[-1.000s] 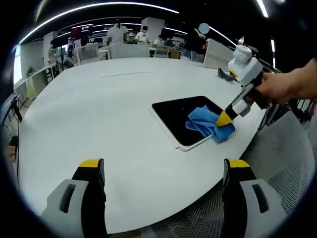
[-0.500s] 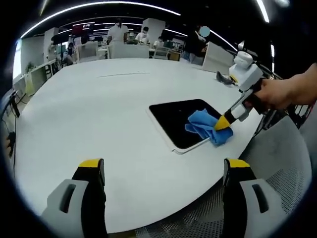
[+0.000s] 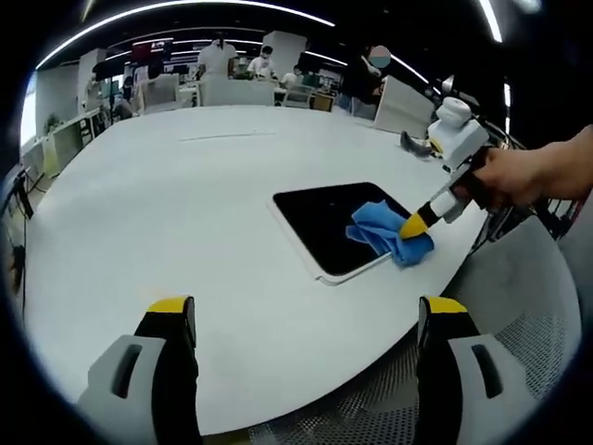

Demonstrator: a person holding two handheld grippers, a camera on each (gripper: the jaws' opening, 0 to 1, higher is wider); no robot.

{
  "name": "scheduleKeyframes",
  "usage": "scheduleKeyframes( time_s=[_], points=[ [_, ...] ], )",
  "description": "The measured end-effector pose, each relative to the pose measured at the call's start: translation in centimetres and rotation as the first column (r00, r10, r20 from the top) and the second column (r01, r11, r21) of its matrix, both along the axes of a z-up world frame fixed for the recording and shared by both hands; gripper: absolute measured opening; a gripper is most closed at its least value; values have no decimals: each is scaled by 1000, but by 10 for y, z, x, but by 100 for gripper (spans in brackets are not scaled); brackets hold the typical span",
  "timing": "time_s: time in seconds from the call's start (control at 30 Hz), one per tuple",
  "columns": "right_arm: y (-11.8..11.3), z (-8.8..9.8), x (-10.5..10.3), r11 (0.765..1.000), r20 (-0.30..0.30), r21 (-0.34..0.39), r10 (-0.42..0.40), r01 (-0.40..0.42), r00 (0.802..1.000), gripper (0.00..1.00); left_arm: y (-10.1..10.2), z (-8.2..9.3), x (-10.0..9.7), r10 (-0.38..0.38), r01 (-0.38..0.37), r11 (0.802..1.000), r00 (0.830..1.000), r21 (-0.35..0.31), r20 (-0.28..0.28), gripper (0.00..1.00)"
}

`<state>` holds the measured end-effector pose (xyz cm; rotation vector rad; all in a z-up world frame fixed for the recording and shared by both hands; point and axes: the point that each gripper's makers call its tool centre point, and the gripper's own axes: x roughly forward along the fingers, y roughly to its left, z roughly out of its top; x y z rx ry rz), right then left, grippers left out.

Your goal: Wipe the mirror surface with the cleaning cloth until all visible marks leave the cleaned area.

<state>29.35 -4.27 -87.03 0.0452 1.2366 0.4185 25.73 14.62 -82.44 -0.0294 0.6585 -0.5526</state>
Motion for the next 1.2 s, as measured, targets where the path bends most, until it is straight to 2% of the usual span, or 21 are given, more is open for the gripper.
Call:
scheduleKeyframes(
  time_s=[0.3,0.6,0.7,1.2],
  points=[
    [5,0,18,999,13,-34,34,-33,999,0,5,1,2,34,-34,999,999,-8,-1,99],
    [6,-1,48,999,20,-43,19,-18,1000,0,6,-1,3,44,-45,999,999,-11,-11,99],
    [3,-1,57,995,43,-88,61,-57,997,0,6,-1,3,45,-45,999,999,-9,-13,99],
    [2,0,91,998,41,-58,32,-29,999,0,1,-4,1,24,-25,1000,999,-12,-32,99]
  ],
)
